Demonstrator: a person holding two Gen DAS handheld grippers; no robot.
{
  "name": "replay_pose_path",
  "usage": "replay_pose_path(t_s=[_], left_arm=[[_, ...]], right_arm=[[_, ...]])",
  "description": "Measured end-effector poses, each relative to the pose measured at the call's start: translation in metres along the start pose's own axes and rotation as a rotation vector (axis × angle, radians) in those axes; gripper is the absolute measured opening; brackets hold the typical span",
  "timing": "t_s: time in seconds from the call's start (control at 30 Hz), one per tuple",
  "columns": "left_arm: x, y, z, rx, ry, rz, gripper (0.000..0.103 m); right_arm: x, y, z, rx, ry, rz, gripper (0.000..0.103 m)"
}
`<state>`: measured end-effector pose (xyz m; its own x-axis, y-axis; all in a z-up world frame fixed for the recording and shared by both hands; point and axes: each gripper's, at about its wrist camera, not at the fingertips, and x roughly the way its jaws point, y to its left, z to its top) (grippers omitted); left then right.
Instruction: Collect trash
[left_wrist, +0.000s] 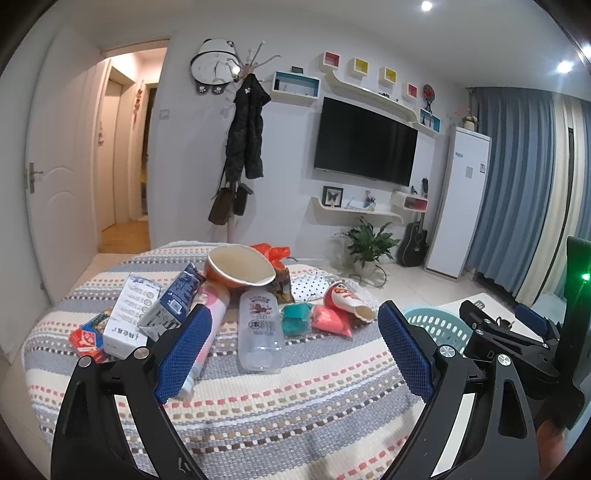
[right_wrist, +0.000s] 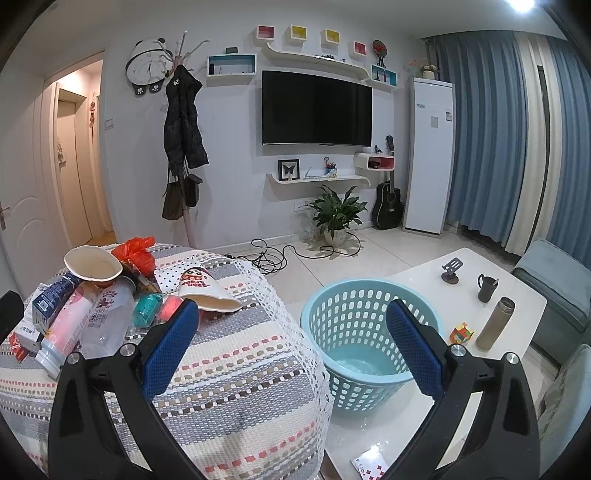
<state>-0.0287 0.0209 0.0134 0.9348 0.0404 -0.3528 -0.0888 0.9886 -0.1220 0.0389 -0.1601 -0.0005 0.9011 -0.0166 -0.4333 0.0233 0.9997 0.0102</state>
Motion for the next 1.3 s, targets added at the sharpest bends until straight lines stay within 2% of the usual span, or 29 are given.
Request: replay_pose_path(t_s=[0.9,1.03,1.2,1.3], left_arm=[[0.000,0.008,-0.005,-0.007,0.009,0.009,0.089],[-0.002,0.021,-0.007,-0.013,0.017,0.017,0.089],[-0.006,0.052,-0.002,-0.048,0.014,0.062,0.089],[-0.008,0.078,0.000,-0.073,0.016,0.106,0.089]], right_arm=[[0.001,0.011,-0.004,-0.029,0.004,-0.005,0.096],[0.003,0.012,-0.004,-0.025,0.010,0.002,0.096],[0.006,0.018,-0.006,-0.028,0.019,0.026,0.096],[0.006,0.024,-0.006,-0.046,0.019,0.043,0.088]])
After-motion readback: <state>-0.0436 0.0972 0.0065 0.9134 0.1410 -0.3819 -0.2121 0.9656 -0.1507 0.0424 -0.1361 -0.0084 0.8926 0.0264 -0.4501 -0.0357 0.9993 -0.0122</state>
